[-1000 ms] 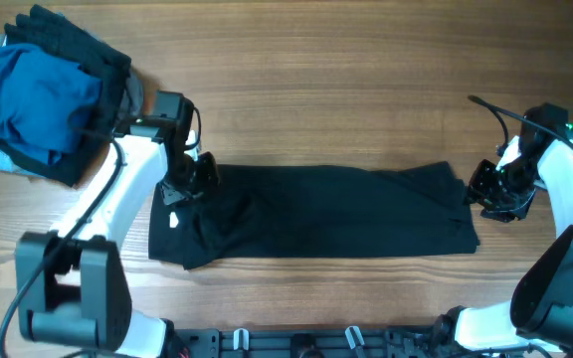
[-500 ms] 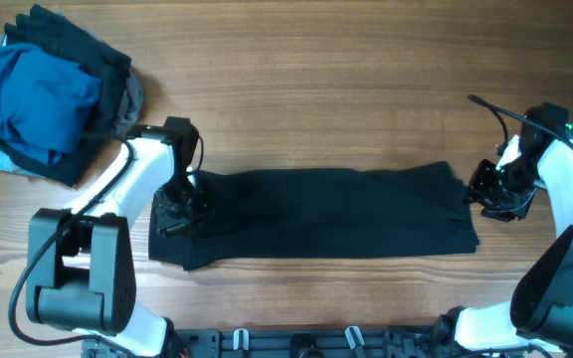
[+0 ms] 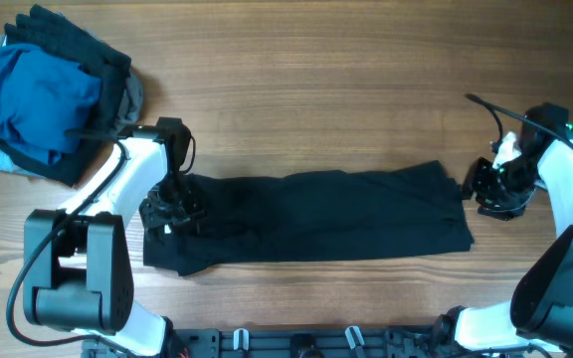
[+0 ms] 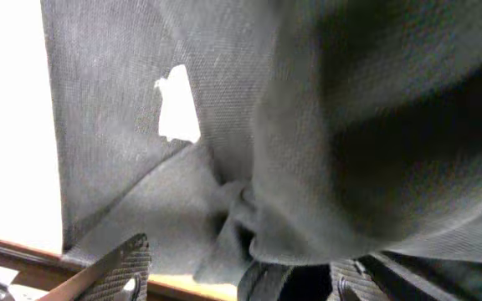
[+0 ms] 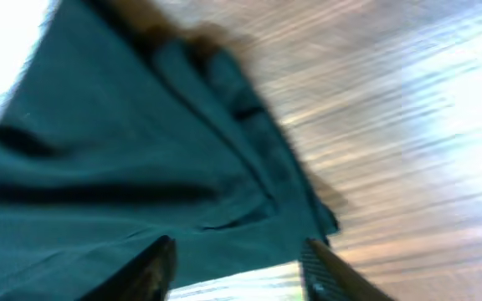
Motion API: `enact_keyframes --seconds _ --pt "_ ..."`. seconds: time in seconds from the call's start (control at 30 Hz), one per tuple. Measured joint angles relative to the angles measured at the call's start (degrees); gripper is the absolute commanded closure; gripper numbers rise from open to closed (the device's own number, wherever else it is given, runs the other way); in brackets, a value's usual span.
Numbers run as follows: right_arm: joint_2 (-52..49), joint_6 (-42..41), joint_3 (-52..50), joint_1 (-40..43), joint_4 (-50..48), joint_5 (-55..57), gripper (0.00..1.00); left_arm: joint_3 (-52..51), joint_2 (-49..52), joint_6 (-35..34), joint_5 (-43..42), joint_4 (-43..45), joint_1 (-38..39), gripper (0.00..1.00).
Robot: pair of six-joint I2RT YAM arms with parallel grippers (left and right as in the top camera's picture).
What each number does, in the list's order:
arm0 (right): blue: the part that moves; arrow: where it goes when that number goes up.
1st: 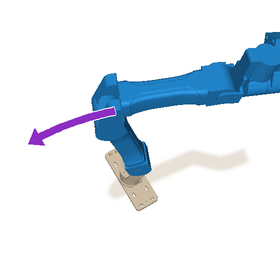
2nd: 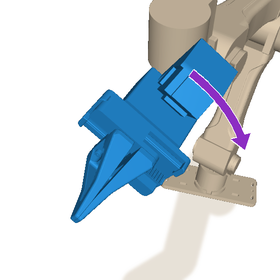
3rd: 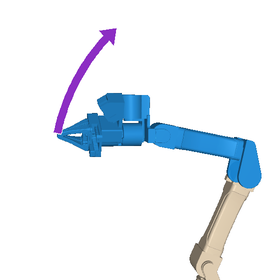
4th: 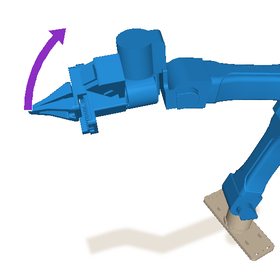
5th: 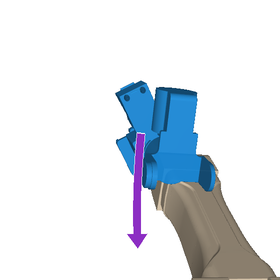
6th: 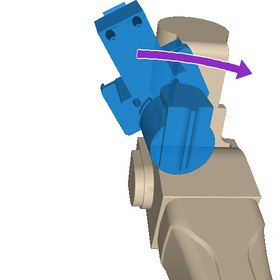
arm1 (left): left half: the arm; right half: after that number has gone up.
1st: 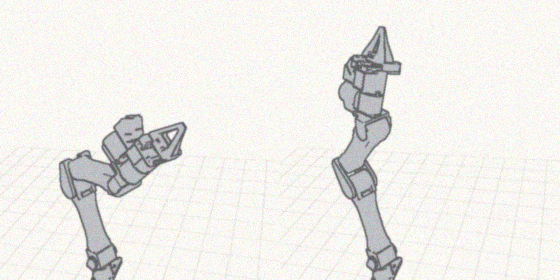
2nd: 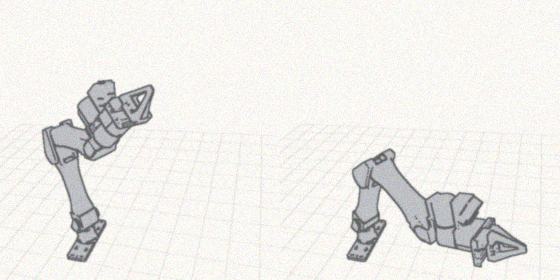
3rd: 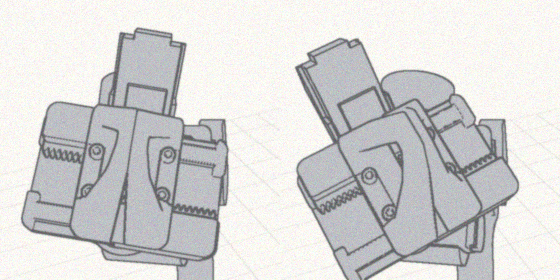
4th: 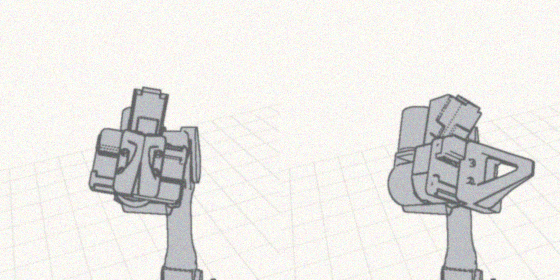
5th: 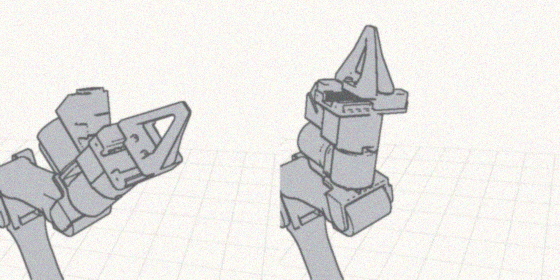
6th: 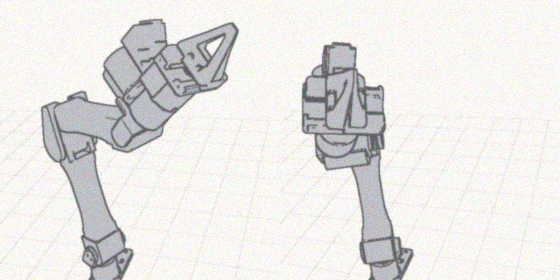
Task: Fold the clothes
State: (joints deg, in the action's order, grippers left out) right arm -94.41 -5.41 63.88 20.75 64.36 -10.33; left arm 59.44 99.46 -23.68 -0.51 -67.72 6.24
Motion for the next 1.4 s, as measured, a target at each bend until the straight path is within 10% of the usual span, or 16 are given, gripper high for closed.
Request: enact_keyframes --seconds 0.53,1.03,1.23,1.4 --pt "0.1 13.7 -9.5 -5.1 -10.8 -2.9 0.31 0.0 0.0 -0.7 -7.0 9.3 0.0 0.18" --pt "1.8 3.0 -18.1 -5.0 -28.8 -1.3 0.78 -8.6 -2.4 -2.4 -7.3 20.9 0.0 0.25" --pt "1.7 0.7 -19.3 -5.1 -43.5 -1.9 0.77 -8.8 -1.9 -3.0 -8.0 44.5 -0.1 0.28" --pt "1.7 -0.3 -19.5 -5.1 -48.5 -1.9 0.5 -9.2 -0.7 -4.4 -8.6 52.1 -0.1 0.26"
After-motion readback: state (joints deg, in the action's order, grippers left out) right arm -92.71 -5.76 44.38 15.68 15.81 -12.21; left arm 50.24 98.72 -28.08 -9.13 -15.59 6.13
